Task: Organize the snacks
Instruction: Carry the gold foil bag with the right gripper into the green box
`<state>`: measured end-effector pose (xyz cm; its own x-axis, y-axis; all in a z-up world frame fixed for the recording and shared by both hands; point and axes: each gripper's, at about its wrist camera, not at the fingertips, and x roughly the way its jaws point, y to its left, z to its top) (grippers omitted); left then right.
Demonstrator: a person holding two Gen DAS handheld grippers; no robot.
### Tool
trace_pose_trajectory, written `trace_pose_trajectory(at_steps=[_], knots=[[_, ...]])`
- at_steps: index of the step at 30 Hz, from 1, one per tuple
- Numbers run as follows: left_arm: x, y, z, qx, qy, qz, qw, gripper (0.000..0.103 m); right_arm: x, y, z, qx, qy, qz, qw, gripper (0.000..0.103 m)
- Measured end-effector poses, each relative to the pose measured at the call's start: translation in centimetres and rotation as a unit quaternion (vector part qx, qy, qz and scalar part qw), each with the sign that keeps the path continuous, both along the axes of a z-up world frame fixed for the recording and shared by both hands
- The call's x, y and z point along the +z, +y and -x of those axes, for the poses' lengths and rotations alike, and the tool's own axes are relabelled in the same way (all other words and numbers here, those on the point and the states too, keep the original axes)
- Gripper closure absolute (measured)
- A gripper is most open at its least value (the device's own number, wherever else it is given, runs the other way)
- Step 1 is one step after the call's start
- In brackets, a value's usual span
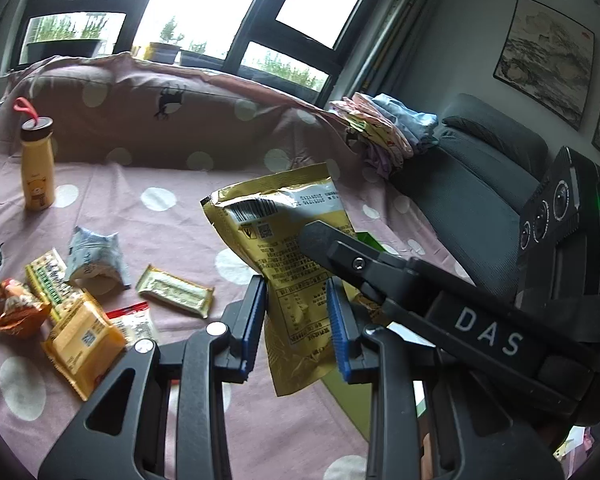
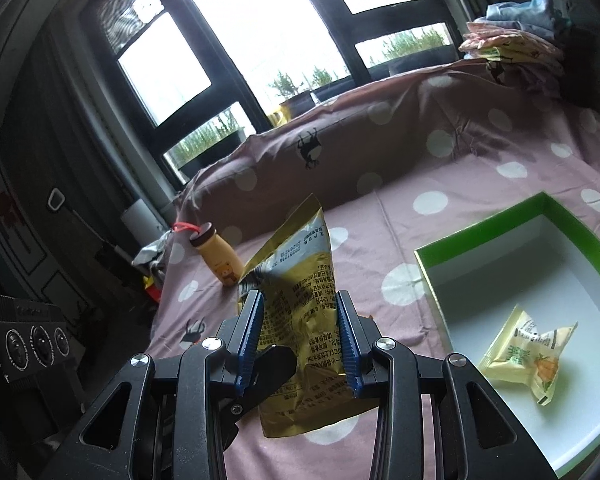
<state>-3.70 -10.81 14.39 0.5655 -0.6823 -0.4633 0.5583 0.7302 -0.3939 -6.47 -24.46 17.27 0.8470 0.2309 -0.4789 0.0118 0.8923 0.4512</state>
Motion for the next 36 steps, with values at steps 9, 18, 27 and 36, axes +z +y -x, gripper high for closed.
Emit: trace_pose_trajectory(at_steps=[9, 18, 27, 36], knots=[[0.4, -4.2, -0.3, -0.034, 0.002, -0.005, 0.9994, 0.074, 0.2, -3.7, 0.9, -0.047, 0.000, -0.015, 0.999, 0.065], [0.5, -7.4, -0.1, -0.066, 0.001, -0.015, 0.9977, 0.074, 0.1, -7.0, 2.0, -0.082, 0.001, -0.031, 0.996, 0.065], [0.3, -10.7, -0.2, -0.109, 0.003, -0.027, 0.9936, 0.074, -0.2, -9.7, 3.3, -0.125, 0.002, -0.048, 0.991, 0.065], [-0.4, -13.8, -0.4, -0.141, 0.012, -0.041, 0.9892, 0.074, -1.2, -12.4, 4.1, -0.158, 0.018, -0.069, 0.985, 0.065]])
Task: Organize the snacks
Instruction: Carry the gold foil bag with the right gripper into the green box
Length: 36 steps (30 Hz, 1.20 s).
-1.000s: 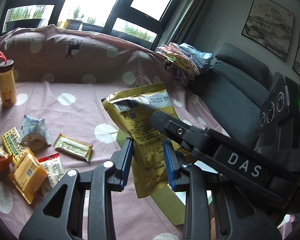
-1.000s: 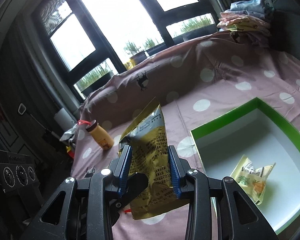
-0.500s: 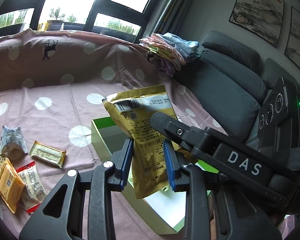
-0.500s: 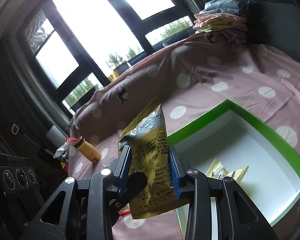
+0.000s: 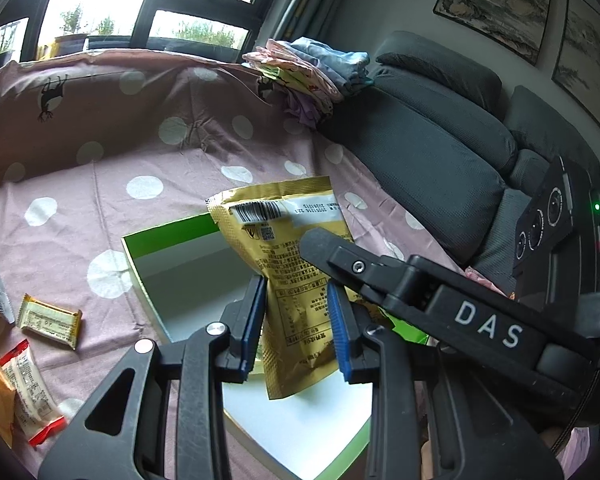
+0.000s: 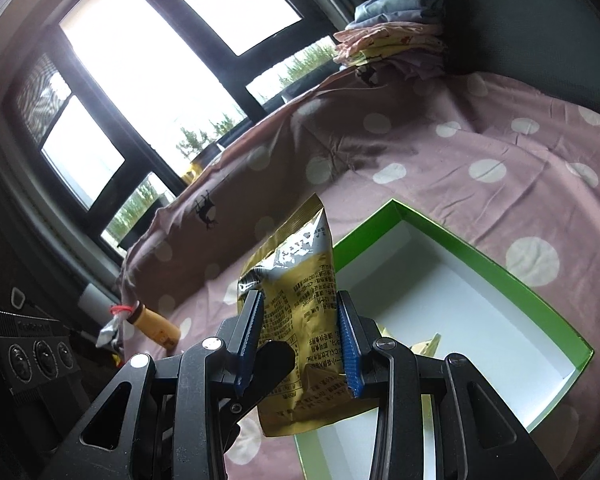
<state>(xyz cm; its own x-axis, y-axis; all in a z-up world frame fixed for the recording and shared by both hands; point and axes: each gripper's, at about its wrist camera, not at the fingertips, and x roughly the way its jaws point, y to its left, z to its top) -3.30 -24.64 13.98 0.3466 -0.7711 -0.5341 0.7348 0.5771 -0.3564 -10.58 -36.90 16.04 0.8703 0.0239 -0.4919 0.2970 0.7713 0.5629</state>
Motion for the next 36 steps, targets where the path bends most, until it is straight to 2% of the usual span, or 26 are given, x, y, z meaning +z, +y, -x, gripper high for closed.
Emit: trace_pose_trajectory(at_steps=[14, 26, 36], knots=[[-1.9, -2.6, -0.6, -0.037, 0.048, -0.001, 0.9982, 0.074, -1.3, -2.3, 0.9, -0.044, 0.036, -0.012, 0.998, 0.065], [-3.5, -3.6, -1.2, -0.049, 0.096, -0.008, 0.9942, 0.074, -2.7, -3.3, 0.6, -0.060, 0.082, -0.022, 0.995, 0.065], [-4.3, -4.1, -1.6, -0.050, 0.115, -0.019, 0.9919, 0.073, -3.6, -3.7, 0.3, -0.063, 0.105, -0.033, 0.992, 0.065]])
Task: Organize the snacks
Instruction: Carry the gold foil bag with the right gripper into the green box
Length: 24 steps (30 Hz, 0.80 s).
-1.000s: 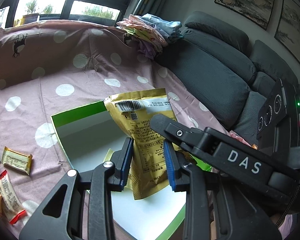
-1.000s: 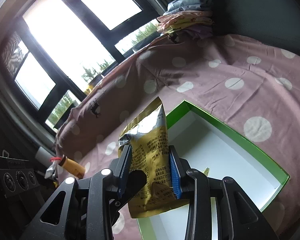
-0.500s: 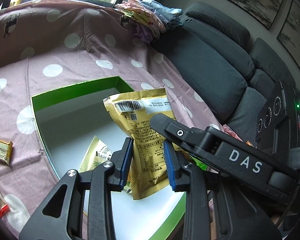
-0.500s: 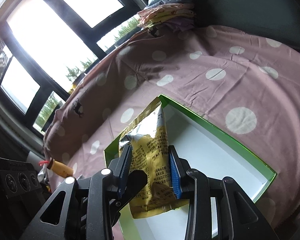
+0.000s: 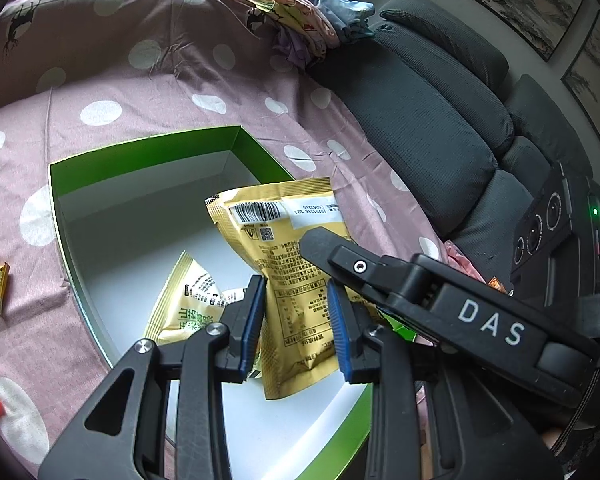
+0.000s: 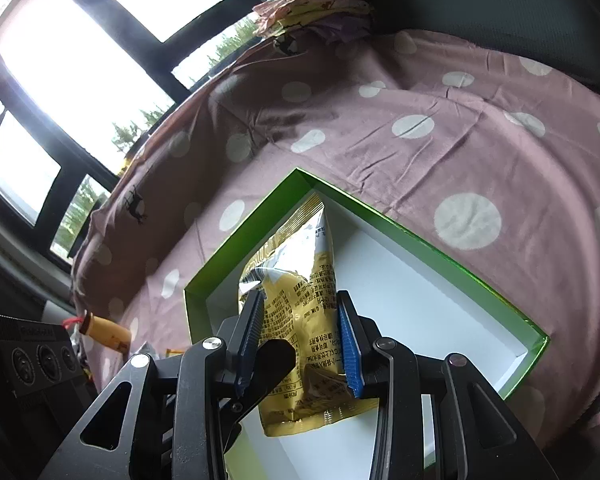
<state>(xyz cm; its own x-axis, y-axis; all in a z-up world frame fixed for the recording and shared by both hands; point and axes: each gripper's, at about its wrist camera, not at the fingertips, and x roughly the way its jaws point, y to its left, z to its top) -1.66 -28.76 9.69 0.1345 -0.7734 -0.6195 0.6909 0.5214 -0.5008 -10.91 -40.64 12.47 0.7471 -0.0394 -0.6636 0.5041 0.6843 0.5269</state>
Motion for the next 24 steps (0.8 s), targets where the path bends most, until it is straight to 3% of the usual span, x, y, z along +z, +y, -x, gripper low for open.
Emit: trace_pose_trajectory(at_steps=[24], knots=[[-1.7, -0.4, -0.8, 0.003, 0.040, -0.036, 0.9985, 0.073, -1.6, -0.4, -0.8, -0.005, 0.046, -0.018, 0.999, 0.065]])
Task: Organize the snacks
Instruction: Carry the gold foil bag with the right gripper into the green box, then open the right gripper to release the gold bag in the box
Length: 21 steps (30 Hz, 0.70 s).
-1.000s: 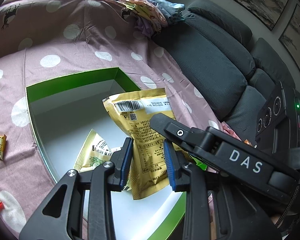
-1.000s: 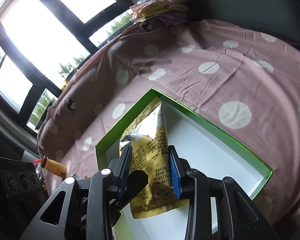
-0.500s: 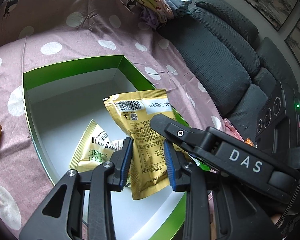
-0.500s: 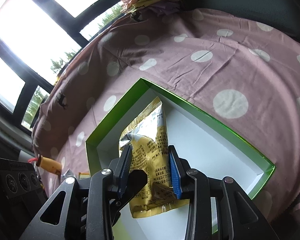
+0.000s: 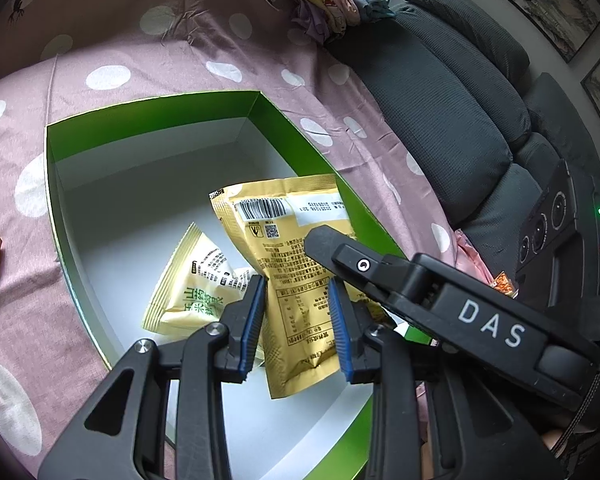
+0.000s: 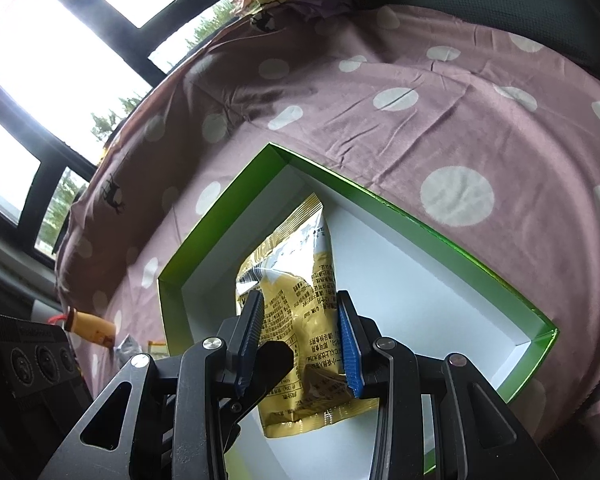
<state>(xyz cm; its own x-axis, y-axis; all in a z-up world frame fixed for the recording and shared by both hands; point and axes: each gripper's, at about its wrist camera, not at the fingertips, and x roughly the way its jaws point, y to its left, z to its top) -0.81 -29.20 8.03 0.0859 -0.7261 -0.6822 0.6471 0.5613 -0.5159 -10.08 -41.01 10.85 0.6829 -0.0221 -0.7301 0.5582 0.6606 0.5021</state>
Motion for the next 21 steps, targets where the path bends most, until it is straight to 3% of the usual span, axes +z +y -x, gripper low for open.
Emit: trace_pose_trajectory(at_steps=[21], knots=[[-0.60, -0.58, -0.11, 0.009, 0.008, -0.037, 0.9992, 0.071, -0.73, -0.25, -0.40, -0.006, 0.026, 0.000, 1.000, 0.065]])
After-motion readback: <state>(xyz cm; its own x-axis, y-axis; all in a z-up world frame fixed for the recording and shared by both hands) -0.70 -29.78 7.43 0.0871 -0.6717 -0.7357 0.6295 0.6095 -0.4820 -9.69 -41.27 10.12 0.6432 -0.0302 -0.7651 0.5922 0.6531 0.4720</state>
